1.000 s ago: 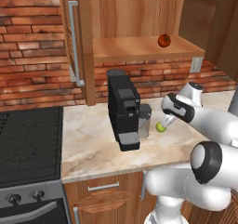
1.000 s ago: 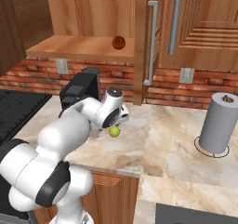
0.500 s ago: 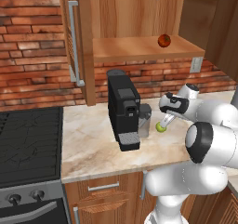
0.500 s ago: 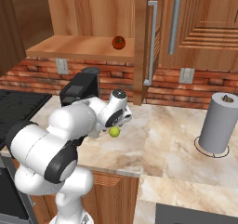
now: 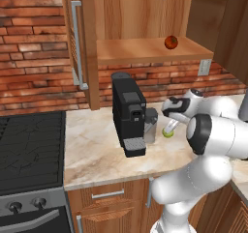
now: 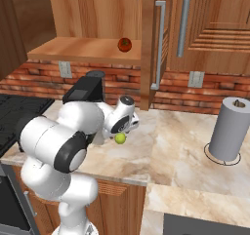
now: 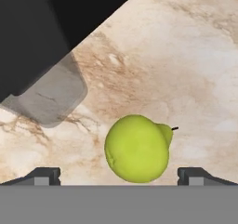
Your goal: Pick the pear, tomato from the counter and place them in the cabinet. Then close the cabinet.
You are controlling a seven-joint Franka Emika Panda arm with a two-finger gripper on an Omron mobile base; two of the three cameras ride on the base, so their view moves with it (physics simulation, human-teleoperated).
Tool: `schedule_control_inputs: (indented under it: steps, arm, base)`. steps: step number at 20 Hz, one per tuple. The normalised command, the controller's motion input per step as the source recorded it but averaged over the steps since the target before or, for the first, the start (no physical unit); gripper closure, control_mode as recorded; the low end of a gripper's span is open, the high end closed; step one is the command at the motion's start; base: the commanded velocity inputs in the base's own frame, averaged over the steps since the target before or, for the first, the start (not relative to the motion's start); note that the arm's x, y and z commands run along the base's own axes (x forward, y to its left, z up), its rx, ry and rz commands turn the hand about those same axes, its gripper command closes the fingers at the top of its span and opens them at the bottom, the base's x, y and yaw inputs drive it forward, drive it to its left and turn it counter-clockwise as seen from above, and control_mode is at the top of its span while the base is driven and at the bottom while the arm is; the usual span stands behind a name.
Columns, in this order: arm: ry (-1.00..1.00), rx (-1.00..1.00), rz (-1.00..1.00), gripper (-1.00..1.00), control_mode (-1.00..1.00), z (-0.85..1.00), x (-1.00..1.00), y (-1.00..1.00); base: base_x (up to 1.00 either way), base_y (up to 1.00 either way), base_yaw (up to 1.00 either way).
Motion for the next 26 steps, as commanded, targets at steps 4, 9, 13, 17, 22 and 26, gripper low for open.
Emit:
schedule_control_inputs:
  steps: [4,9,13,17,22,26]
  arm:
    - [0.00,0.00,0.01,-1.00,-1.00,-0.19,0.23,0.00]
    - [0.00,0.00,0.00,-1.00,-1.00,-0.22,0.18,0.00]
    - [0.00,0.00,0.01,-1.00,-1.00,-0.41,0.07,0.00]
    - [0.00,0.00,0.02,-1.00,-1.00,-0.49,0.01,-0.01]
    - [0.01,0.00,0.03,1.00,-1.00,-0.21,0.01,0.02]
    - [0.00,0.00,0.00,1.00,-1.00,0.46,-0.18,0.00]
  base:
    - [0.00,0.00,0.00]
    - [0.00,0.00,0.00]
    - [0.00,0.00,0.00]
    - [0.00,0.00,0.00]
    - [0.00,0.00,0.00]
    - [0.00,0.00,0.00]
